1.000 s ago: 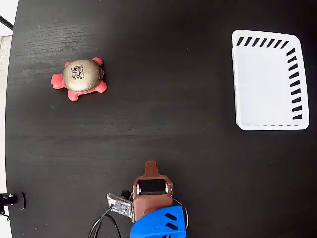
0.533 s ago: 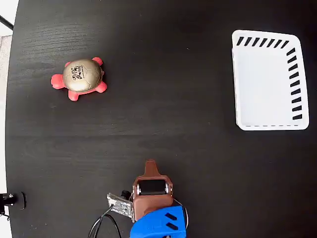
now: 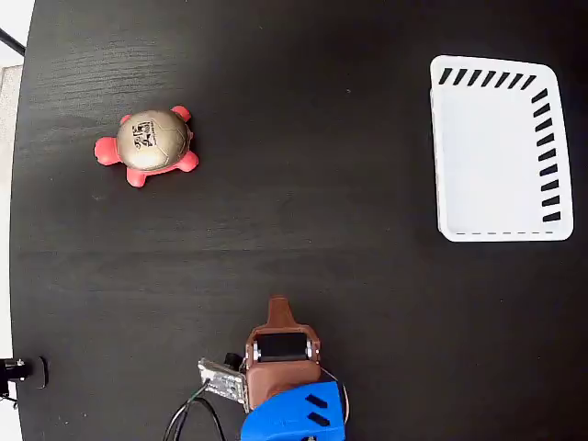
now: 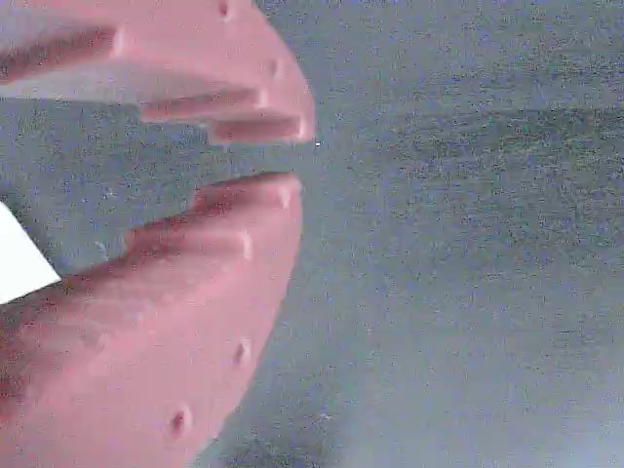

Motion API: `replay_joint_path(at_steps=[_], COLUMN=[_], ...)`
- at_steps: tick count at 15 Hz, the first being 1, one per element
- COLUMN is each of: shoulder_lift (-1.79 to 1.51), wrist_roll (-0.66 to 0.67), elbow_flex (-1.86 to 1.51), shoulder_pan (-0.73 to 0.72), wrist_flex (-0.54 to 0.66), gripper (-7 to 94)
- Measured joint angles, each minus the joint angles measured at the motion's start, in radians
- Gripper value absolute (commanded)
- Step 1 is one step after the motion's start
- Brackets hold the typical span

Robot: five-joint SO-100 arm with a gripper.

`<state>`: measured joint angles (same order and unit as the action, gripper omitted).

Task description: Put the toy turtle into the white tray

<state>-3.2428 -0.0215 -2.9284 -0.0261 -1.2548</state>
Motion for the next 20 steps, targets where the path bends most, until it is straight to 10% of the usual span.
replay_joint_path(at_steps=[9, 20], shoulder_lift=[0.468, 1.327], wrist_roll=[-0.101, -0.14], elbow_flex=[0.21, 0.93], shoulder_pan=[-0.153, -0.236], wrist_flex=[0.258, 0.296], gripper=[0, 0])
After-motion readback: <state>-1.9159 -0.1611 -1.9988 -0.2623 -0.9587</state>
